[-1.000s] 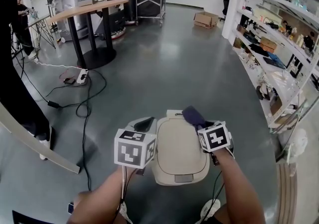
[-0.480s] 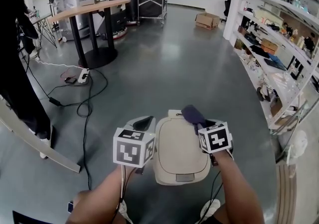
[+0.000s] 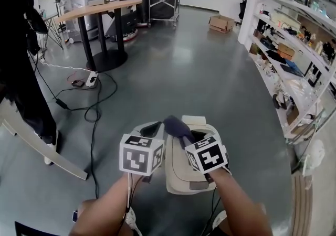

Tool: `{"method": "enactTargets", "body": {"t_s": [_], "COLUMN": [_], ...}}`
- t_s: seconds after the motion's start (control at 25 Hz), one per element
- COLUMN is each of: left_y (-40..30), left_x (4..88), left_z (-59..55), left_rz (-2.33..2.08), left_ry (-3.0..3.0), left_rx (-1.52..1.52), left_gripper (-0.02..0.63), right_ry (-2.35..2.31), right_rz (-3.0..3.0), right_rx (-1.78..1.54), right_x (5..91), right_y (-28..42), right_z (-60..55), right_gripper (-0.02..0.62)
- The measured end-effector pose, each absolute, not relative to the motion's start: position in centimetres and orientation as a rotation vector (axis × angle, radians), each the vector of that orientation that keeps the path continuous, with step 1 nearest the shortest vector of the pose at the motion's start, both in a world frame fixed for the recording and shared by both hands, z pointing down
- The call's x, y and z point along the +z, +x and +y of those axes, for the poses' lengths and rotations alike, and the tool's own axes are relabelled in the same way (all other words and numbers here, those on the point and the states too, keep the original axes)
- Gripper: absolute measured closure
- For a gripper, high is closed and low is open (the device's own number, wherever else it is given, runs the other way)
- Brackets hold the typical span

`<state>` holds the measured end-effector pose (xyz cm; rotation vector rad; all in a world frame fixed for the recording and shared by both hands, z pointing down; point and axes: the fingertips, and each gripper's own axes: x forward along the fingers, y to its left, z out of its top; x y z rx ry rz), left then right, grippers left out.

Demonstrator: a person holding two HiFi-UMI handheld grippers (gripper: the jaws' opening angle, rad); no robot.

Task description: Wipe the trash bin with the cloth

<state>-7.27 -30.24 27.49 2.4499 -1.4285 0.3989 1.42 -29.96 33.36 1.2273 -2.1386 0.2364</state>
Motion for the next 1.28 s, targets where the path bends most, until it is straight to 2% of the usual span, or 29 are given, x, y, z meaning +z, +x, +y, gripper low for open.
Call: {"method": "enactTargets", "body": {"t_s": [0.2,0.48,1.28], "left_y": [-9.2,-11.1,-9.2], "left_x": [27.8,27.7,28.6], "left_z": [-29.9,-29.7,-29.2], "left_rz": [-1.453,-1.488,-1.436], "left_ry": [2.435,2.416,2.417], "left_rx": [0.403,0.397,0.411], "left_gripper": [0.609,0.609,0.609], "right_ry": [1.141,1.072,1.168], "right_rz": [-2.133,-2.072,-2.075], "right_rx": [0.198,0.149,0.264], "right_x": [34.5,36.3,36.2], "right_y": [-2.0,-3.0,2.3], "right_z": [-28.7,-28.2,-28.7], "right_gripper": [0.495,0.495,0.495]}}
